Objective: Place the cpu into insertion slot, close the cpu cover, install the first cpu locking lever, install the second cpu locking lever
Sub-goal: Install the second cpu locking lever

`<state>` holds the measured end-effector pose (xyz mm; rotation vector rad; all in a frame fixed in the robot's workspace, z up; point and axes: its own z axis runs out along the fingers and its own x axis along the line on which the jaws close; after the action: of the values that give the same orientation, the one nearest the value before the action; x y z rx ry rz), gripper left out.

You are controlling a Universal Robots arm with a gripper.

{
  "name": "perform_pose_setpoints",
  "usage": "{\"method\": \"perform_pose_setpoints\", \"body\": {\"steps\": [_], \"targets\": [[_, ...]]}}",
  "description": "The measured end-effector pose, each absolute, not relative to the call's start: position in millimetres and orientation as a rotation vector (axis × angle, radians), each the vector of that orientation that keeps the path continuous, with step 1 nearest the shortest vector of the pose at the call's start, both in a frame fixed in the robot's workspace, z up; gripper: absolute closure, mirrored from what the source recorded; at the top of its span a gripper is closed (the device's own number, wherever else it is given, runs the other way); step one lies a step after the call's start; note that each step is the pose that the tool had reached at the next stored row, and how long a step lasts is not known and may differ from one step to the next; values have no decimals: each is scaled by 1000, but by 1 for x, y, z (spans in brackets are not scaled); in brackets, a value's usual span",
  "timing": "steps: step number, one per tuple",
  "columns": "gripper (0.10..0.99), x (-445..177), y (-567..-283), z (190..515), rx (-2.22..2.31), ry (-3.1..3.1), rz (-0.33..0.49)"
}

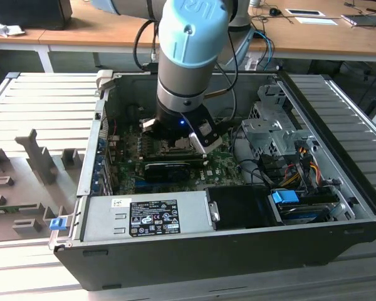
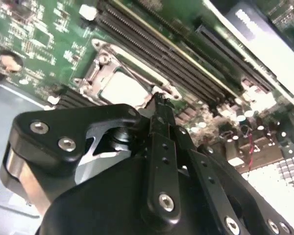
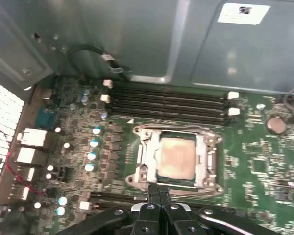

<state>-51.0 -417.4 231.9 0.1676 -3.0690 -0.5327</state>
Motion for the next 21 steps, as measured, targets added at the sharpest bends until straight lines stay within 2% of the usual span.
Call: {"method": "perform_pose_setpoints", "body": {"steps": [12,21], "targets": [[980,-69,-419,210,162,-3069,-540],[980,-71,-419,197,162,-3061,-590]]}}
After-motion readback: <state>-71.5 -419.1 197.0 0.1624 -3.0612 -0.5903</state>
